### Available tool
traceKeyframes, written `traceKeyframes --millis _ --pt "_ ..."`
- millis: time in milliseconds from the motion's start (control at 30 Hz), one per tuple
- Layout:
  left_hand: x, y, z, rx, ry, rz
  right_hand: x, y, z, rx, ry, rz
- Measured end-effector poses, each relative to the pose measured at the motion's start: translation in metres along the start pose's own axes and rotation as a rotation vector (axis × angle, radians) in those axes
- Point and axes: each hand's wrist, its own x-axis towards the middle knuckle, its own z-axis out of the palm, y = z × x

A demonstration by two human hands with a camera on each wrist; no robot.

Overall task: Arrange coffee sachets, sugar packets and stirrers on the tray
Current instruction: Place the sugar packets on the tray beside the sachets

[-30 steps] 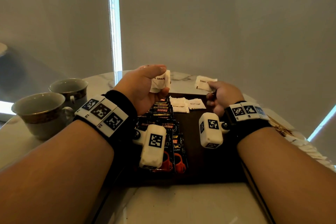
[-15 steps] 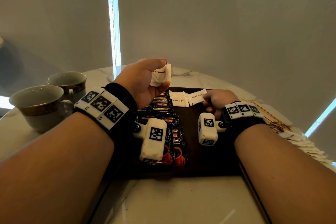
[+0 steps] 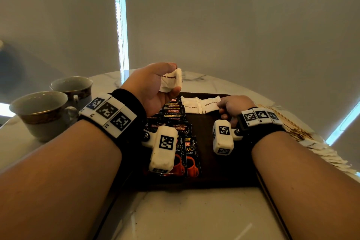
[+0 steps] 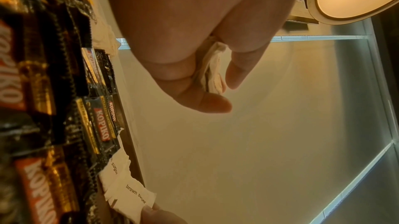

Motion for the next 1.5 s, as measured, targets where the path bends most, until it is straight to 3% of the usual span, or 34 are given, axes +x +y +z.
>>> traceKeyframes --millis 200,500,733,867,1033,1133,1233,1367,1500 --pt "-0.001 0.0 0.0 -0.001 -0.006 0.005 0.002 0.001 0.002 0.017 -0.018 -0.001" --pt "-0.004 0.002 0.002 -0.005 -0.017 0.009 0.003 -0.002 0.0 -0.141 -0.026 0.004" --pt "-0.003 0.002 0.0 -0.014 -0.015 0.014 0.009 0.0 0.004 0.095 0.036 -0.029" --pt "-0.004 0.001 0.002 -0.021 -0.025 0.016 0.01 0.001 0.003 0.108 0.033 -0.014" --pt "-0.005 0.001 0.003 -0.096 -0.059 -0.009 0.003 -0.004 0.002 0.21 0.079 -0.127" --pt "-0.01 0.002 0.004 -0.087 -0.13 0.001 -0.015 -0.019 0.004 0.36 -0.018 -0.227" --pt "-0.011 0.001 0.006 -0.017 -0.173 0.029 -0.041 -0.034 0.008 0.331 -0.208 -0.347" --pt "-0.01 -0.002 0.007 0.026 -0.14 0.068 -0.069 -0.038 0.013 0.195 -0.49 -0.452" --pt "-0.008 -0.002 0.008 0.018 -0.067 0.105 -0.078 -0.036 0.017 0.258 -0.583 -0.498"
